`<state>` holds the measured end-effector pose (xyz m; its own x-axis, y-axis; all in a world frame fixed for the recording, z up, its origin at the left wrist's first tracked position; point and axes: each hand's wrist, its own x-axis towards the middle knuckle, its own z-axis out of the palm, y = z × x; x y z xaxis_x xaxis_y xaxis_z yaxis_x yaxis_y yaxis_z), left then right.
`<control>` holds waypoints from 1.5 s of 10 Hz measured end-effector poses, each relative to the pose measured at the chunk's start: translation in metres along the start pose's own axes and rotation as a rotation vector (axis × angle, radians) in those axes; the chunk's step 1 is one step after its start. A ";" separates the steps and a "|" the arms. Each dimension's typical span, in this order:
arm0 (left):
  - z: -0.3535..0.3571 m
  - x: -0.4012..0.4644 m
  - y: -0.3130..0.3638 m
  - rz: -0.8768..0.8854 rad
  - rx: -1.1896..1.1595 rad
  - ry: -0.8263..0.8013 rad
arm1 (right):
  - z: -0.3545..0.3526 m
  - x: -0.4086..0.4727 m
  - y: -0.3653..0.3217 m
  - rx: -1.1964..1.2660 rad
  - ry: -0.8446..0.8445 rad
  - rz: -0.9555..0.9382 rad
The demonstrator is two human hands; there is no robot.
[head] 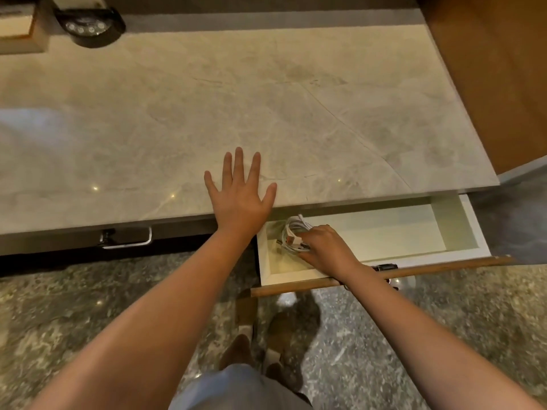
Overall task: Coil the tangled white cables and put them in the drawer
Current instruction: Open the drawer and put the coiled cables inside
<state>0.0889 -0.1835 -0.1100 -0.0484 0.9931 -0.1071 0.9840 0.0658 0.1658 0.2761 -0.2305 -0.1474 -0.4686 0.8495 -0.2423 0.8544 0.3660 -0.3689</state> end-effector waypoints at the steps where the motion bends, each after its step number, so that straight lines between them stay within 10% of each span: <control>1: -0.001 0.001 0.000 -0.004 -0.001 -0.004 | 0.004 -0.005 -0.001 -0.013 0.002 0.006; 5: 0.000 -0.002 0.000 0.010 -0.017 0.022 | 0.023 -0.034 -0.011 -0.183 0.091 -0.158; 9: 0.001 -0.002 -0.001 0.014 -0.010 0.037 | 0.011 -0.036 -0.019 -0.160 -0.230 -0.128; 12: 0.000 -0.003 -0.001 0.024 0.004 0.036 | 0.010 -0.118 -0.033 -0.197 0.244 0.043; 15: 0.000 -0.001 -0.001 0.030 0.013 0.015 | 0.060 -0.214 -0.024 -0.336 0.192 0.128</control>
<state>0.0876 -0.1846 -0.1097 -0.0215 0.9959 -0.0876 0.9871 0.0350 0.1562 0.3422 -0.4438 -0.1403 -0.3306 0.9401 -0.0831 0.9438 0.3296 -0.0253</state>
